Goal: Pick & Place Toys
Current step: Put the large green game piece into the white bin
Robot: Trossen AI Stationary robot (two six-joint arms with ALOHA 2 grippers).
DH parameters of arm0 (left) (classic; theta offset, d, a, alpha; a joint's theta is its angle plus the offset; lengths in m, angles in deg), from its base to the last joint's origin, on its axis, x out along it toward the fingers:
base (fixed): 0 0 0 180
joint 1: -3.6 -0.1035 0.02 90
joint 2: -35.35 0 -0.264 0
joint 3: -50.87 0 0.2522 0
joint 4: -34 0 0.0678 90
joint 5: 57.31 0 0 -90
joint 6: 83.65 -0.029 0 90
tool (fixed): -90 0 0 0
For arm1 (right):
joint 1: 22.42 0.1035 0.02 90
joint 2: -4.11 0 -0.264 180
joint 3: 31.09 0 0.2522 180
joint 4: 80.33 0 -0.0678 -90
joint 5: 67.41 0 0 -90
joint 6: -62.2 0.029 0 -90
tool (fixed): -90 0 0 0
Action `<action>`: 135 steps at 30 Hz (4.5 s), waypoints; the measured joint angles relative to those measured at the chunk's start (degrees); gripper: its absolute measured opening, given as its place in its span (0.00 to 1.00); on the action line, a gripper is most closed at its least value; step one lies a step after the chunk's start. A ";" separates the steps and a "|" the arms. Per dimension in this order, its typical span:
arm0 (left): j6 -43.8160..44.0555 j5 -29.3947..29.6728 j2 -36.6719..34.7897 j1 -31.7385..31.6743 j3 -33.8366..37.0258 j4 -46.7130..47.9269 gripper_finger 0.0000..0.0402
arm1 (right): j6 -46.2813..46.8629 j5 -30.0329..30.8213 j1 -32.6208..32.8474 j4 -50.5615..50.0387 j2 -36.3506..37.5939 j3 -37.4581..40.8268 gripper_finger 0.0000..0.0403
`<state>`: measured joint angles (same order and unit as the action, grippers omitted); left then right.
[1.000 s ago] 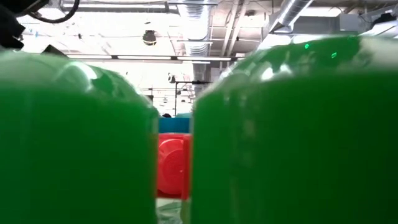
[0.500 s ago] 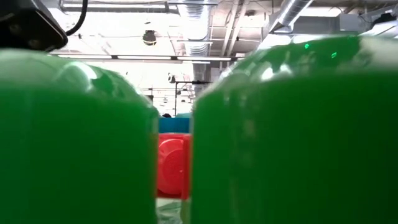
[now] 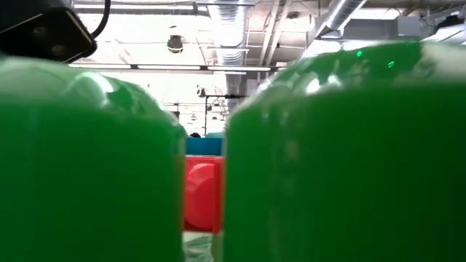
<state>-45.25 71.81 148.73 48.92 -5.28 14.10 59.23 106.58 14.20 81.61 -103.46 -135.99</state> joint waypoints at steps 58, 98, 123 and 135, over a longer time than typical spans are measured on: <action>3.88 3.21 0.01 -1.77 -0.79 0.59 0.65 | 0.02 -0.11 0.00 0.15 0.00 0.02 0.81; -12.64 -8.00 -0.06 -9.10 -0.88 0.90 0.76 | 0.02 -0.13 -0.01 0.21 0.00 0.01 0.81; -13.98 -12.14 0.02 -10.59 -0.97 -6.33 0.74 | 0.04 -0.15 -0.04 0.24 0.00 0.02 0.81; -14.24 -10.61 5.79 -10.32 -4.00 -7.67 0.74 | 0.06 -0.17 -0.37 0.40 0.00 0.02 0.81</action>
<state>-59.49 61.19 154.52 38.61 -9.28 6.43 59.29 106.40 13.83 82.01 -103.46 -135.97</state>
